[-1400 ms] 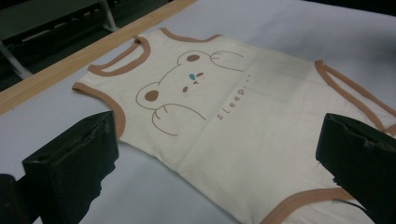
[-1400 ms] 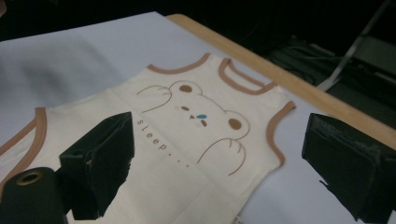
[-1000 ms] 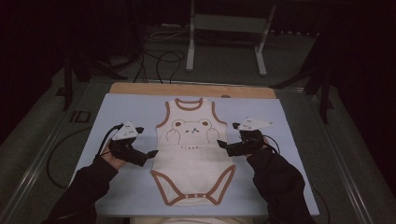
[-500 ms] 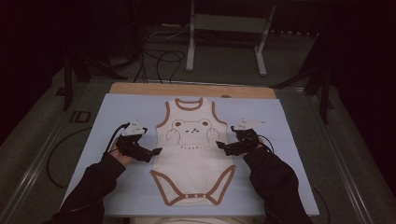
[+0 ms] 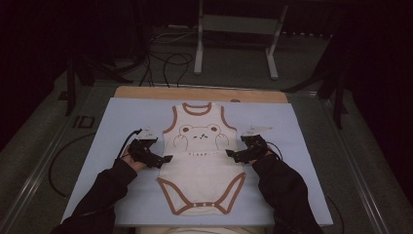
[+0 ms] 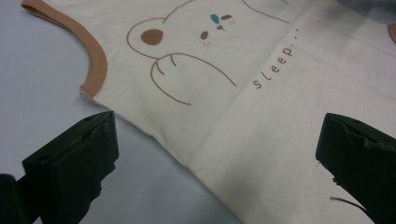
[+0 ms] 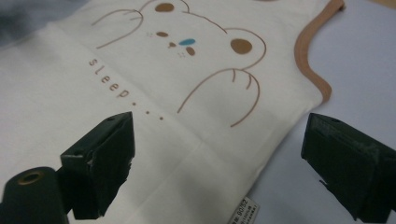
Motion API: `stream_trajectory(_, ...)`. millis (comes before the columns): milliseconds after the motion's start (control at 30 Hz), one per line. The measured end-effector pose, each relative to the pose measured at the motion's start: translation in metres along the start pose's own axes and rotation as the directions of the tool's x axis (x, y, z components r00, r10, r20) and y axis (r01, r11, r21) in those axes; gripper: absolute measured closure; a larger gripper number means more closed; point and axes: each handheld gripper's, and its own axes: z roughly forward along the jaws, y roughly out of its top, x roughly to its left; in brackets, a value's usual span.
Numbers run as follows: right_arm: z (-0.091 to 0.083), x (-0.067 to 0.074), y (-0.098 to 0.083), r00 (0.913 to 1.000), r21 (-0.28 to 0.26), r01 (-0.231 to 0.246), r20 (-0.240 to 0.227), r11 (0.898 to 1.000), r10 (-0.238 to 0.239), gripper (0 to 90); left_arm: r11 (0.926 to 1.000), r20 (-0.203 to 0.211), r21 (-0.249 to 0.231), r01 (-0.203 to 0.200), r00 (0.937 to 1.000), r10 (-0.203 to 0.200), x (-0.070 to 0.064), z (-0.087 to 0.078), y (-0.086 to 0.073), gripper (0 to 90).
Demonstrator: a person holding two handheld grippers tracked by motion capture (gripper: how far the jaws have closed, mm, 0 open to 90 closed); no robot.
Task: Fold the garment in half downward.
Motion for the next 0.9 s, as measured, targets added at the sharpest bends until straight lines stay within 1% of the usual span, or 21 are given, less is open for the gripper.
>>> stream_trajectory(67, 0.003, -0.001, -0.002, 0.9999, 0.006, -0.013, 0.000, 1.000, 0.013, 9.6, 0.9998, -0.022, 0.014, -0.010, 0.9997, 0.011, -0.001, 0.003, 0.000, 0.0)
stream_trajectory(100, 0.003, -0.001, -0.002, 0.9999, 0.006, -0.013, 0.000, 1.000, 0.013, 9.6, 0.9998, -0.022, 0.014, -0.010, 0.9997, 0.011, -0.001, 0.003, 0.000, 0.0)
stream_trajectory(133, 0.007, -0.002, -0.004, 0.9998, 0.036, -0.019, 0.012, 0.999, 0.018, 9.5, 0.9987, -0.069, 0.052, -0.003, 0.9976, 0.007, -0.002, 0.009, 0.000, 0.0)
stream_trajectory(167, 0.007, -0.002, -0.004, 0.9998, 0.036, -0.019, 0.012, 0.999, 0.018, 9.5, 0.9987, -0.069, 0.052, -0.003, 0.9976, 0.007, -0.002, 0.009, 0.000, 0.0)
stream_trajectory(200, 0.010, -0.003, -0.005, 0.9993, 0.055, -0.036, 0.014, 0.998, 0.035, 9.5, 0.9978, -0.078, 0.066, -0.005, 0.9969, 0.010, -0.001, 0.011, 0.000, 0.0)
stream_trajectory(233, 0.010, -0.003, -0.005, 0.9993, 0.055, -0.036, 0.014, 0.998, 0.035, 9.5, 0.9978, -0.078, 0.066, -0.005, 0.9969, 0.010, -0.001, 0.011, 0.000, 0.0)
stream_trajectory(267, 0.011, -0.003, -0.005, 0.9992, 0.054, -0.038, 0.011, 0.998, 0.037, 9.5, 0.9973, -0.068, 0.074, -0.004, 0.9976, 0.009, 0.000, 0.012, 0.000, 0.0)
stream_trajectory(300, 0.013, -0.004, -0.006, 0.9992, 0.054, -0.039, 0.015, 0.998, 0.038, 9.5, 0.9974, -0.067, 0.073, -0.001, 0.9977, 0.005, 0.000, 0.013, 0.001, 0.0)
stream_trajectory(367, 0.016, -0.006, -0.006, 0.9985, 0.074, -0.045, 0.036, 0.996, 0.042, 9.6, 0.9960, -0.069, 0.089, -0.003, 0.9976, 0.009, 0.001, 0.016, 0.002, 0.0)
stream_trajectory(400, 0.017, -0.008, -0.007, 0.9980, 0.079, -0.051, 0.042, 0.996, 0.047, 14.5, 0.9958, -0.072, 0.092, -0.004, 0.9973, 0.011, 0.001, 0.017, 0.003, 1.8)
stream_trajectory(500, 0.019, -0.010, -0.008, 0.9979, 0.096, -0.044, 0.051, 0.994, 0.039, 16.0, 0.9959, -0.070, 0.090, 0.001, 0.9975, 0.005, 0.001, 0.018, 0.003, 5.6)
stream_trajectory(533, 0.021, -0.014, -0.009, 0.9973, 0.106, -0.062, 0.045, 0.992, 0.058, 19.6, 0.9952, -0.079, 0.097, 0.010, 0.9969, -0.002, 0.002, 0.019, 0.003, 7.9)
stream_trajectory(567, 0.021, -0.014, -0.009, 0.9973, 0.106, -0.062, 0.045, 0.992, 0.058, 19.6, 0.9952, -0.079, 0.097, 0.010, 0.9969, -0.002, 0.002, 0.019, 0.003, 10.2)
stream_trajectory(633, 0.023, -0.015, -0.010, 0.9968, 0.121, -0.066, 0.053, 0.990, 0.060, 22.7, 0.9949, -0.081, 0.100, 0.018, 0.9966, -0.010, 0.003, 0.020, 0.004, 15.2)
stream_trajectory(667, 0.023, -0.016, -0.010, 0.9964, 0.118, -0.070, 0.057, 0.991, 0.064, 23.8, 0.9940, -0.087, 0.104, 0.033, 0.9959, -0.024, 0.004, 0.021, 0.004, 15.2)
stream_trajectory(700, 0.023, -0.017, -0.010, 0.9960, 0.116, -0.073, 0.060, 0.991, 0.066, 26.0, 0.9934, -0.087, 0.109, 0.035, 0.9959, -0.026, 0.005, 0.021, 0.004, 15.3)
stream_trajectory(733, 0.023, -0.018, -0.009, 0.9954, 0.121, -0.073, 0.071, 0.990, 0.065, 29.1, 0.9912, -0.116, 0.126, 0.039, 0.9929, -0.024, 0.006, 0.024, 0.005, 16.4)
stream_trajectory(800, 0.023, -0.018, -0.009, 0.9957, 0.123, -0.066, 0.073, 0.990, 0.057, 29.8, 0.9908, -0.111, 0.127, 0.046, 0.9933, -0.032, 0.007, 0.024, 0.005, 18.3)
stream_trajectory(833, 0.023, -0.017, -0.009, 0.9961, 0.127, -0.056, 0.075, 0.990, 0.047, 30.9, 0.9905, -0.118, 0.129, 0.047, 0.9925, -0.032, 0.007, 0.025, 0.005, 20.7)
stream_trajectory(867, 0.023, -0.015, -0.008, 0.9956, 0.134, -0.036, 0.090, 0.990, 0.024, 35.3, 0.9897, -0.124, 0.135, 0.050, 0.9917, -0.033, 0.007, 0.026, 0.005, 26.8)
stream_trajectory(900, 0.023, -0.015, -0.008, 0.9956, 0.134, -0.036, 0.090, 0.990, 0.024, 35.3, 0.9892, -0.127, 0.137, 0.052, 0.9913, -0.035, 0.008, 0.027, 0.005, 26.8)
